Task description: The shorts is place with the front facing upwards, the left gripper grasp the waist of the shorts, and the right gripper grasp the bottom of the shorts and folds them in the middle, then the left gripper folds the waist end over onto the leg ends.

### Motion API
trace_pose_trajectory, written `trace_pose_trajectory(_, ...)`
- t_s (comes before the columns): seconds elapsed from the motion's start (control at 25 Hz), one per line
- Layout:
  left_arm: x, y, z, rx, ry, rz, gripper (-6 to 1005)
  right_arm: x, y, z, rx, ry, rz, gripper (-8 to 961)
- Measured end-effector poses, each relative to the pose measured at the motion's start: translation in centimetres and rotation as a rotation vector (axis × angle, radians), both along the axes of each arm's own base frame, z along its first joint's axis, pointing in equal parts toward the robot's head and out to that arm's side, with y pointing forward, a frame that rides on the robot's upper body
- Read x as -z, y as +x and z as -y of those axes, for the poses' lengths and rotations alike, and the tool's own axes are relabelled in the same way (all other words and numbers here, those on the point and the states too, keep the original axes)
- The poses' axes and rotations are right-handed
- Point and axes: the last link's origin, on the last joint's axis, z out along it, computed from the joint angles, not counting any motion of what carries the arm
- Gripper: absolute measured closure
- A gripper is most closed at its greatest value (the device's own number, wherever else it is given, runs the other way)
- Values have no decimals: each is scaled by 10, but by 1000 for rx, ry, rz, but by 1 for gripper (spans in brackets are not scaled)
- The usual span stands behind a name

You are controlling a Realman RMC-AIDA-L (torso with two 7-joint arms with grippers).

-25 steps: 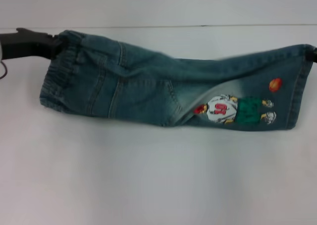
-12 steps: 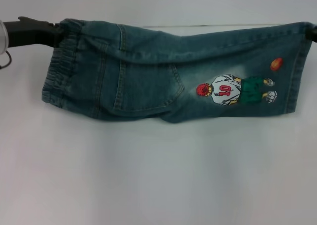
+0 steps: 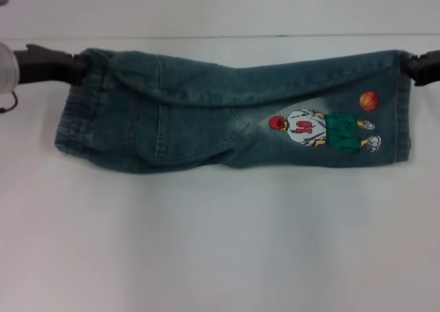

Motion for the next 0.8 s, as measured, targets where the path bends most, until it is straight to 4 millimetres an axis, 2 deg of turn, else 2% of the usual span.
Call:
trace_pose_trajectory(0.32,9,-2,1,-1,-15,-79,948,9,3,0,-9,-5,-3,914)
trace_pose_trajectory(0.52,10,-6,2,2,-41,-149,947,10,7,3,-12,-10,6,849)
trace_pose_trajectory(0.56,11,-8,3,-3,-47,-161,947,10,8,4,-10,-12,5,816)
trace_pose_trajectory(0.8,11,-17,4,-41,-71,-226,777,8,15,10,5,-9,5,618)
